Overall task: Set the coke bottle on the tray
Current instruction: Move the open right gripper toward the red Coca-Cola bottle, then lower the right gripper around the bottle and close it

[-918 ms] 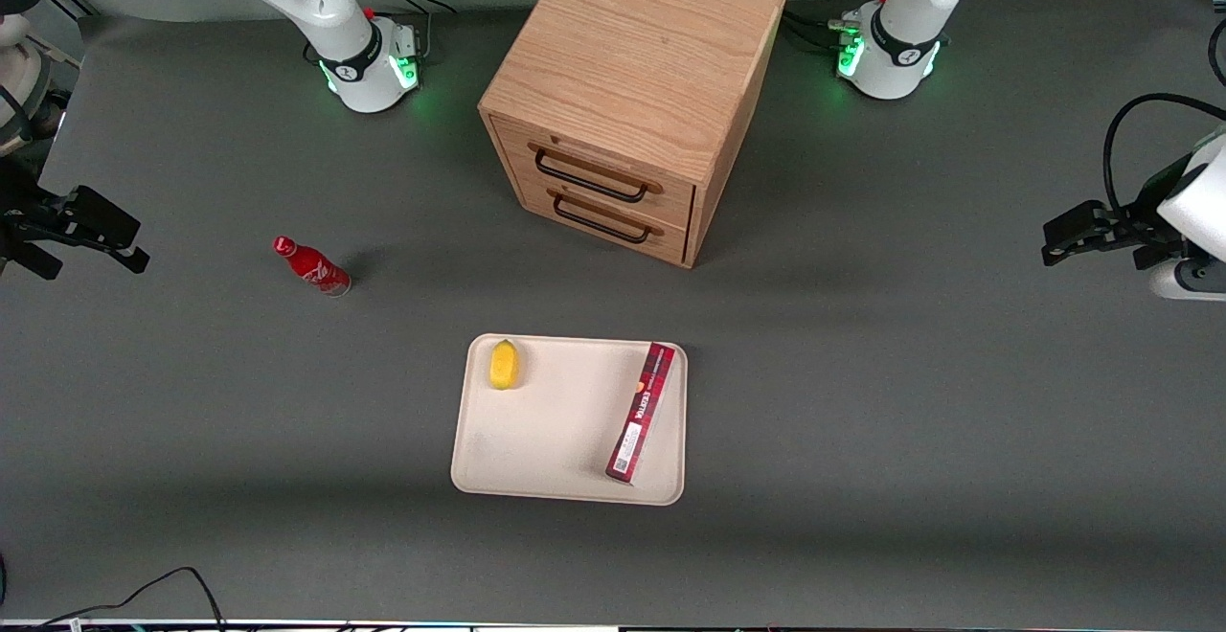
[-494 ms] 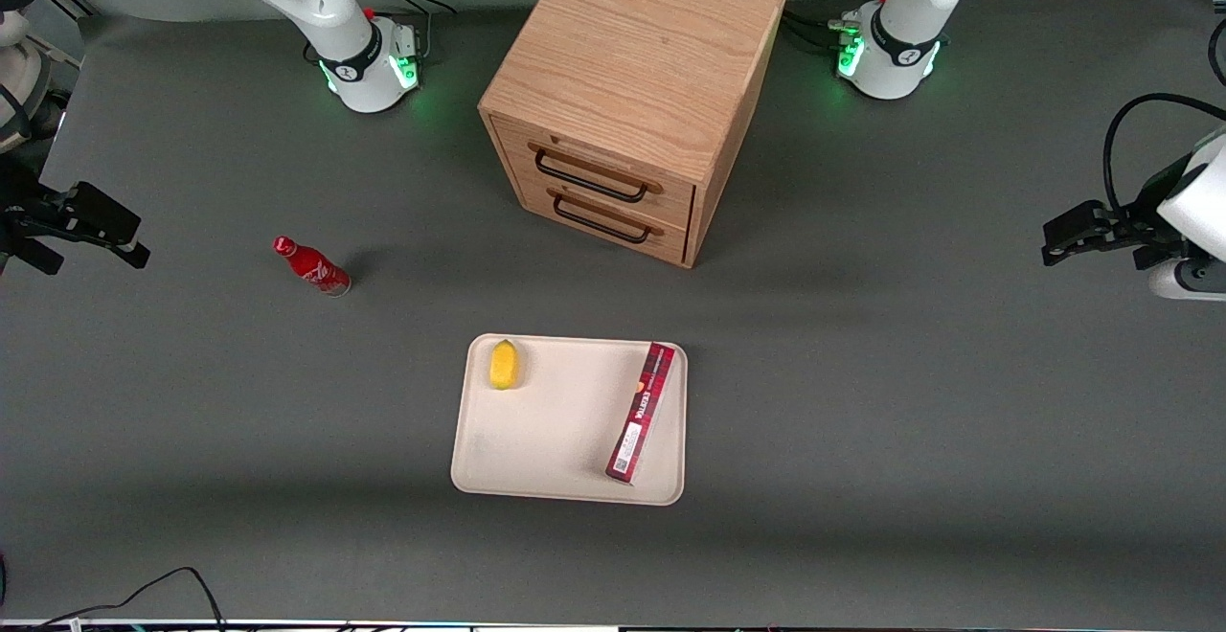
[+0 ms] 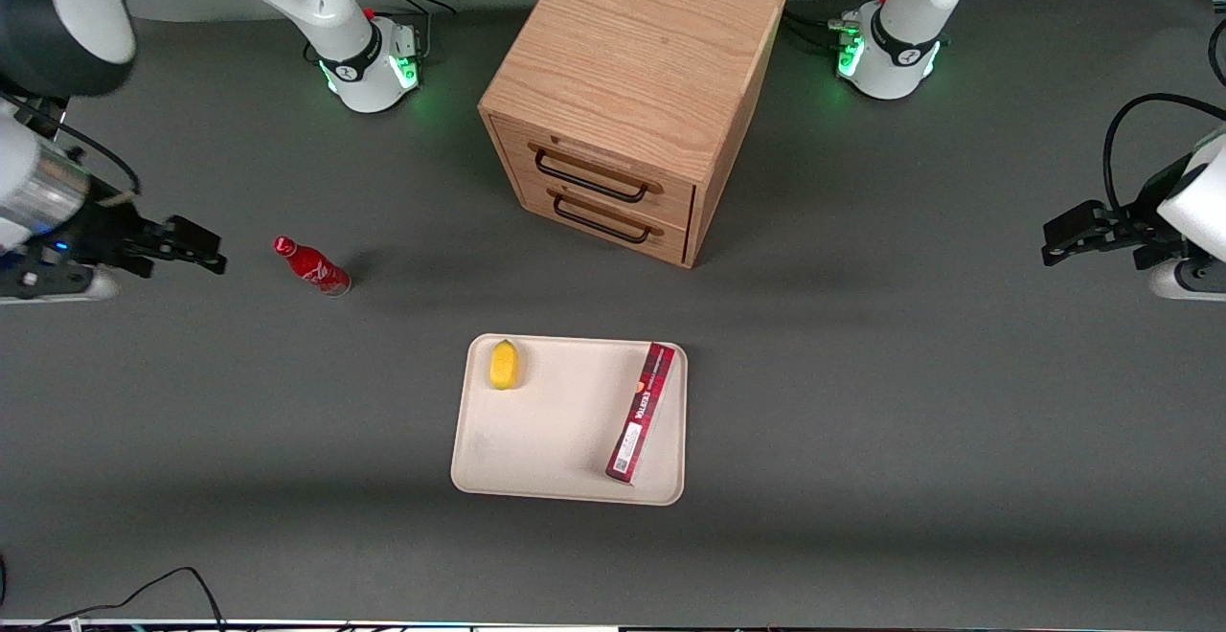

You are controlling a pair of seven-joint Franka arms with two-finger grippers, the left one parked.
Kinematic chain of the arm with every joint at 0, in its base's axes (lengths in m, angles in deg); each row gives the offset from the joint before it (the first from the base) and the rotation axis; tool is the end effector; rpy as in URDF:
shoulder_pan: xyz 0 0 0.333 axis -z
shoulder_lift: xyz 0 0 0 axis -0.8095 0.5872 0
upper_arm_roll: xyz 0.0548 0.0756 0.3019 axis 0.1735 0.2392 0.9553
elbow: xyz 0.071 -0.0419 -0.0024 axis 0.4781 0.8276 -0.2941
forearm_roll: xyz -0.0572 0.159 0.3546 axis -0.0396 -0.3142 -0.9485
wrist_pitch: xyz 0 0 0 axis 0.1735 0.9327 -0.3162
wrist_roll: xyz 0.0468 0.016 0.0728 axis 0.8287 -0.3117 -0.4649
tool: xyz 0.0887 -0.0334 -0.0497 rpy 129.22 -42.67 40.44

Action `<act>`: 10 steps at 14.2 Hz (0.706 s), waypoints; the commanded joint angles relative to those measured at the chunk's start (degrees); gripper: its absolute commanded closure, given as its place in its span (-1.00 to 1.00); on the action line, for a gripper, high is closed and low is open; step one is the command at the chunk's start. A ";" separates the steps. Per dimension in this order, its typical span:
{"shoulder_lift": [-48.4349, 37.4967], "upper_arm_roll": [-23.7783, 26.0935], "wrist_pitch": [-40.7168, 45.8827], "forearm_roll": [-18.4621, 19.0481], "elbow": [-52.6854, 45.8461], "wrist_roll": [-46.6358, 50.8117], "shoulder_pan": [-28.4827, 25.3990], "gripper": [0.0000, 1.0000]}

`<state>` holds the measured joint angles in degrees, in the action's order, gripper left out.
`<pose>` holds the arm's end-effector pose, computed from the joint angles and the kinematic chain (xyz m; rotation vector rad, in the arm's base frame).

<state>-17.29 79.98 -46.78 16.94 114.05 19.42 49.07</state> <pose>0.5644 0.0083 0.5235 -3.1134 0.0030 -0.0333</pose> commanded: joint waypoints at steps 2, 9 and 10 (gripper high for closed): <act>-8.86 0.13 -17.42 0.68 21.72 -2.40 -0.04 -1.00; -9.04 -1.63 -26.05 0.68 34.22 -10.81 0.40 -0.83; -9.13 -2.50 -28.16 0.59 36.07 -11.62 0.40 -0.75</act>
<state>-23.92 78.72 -71.19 17.09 145.37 11.22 49.17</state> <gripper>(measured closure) 0.079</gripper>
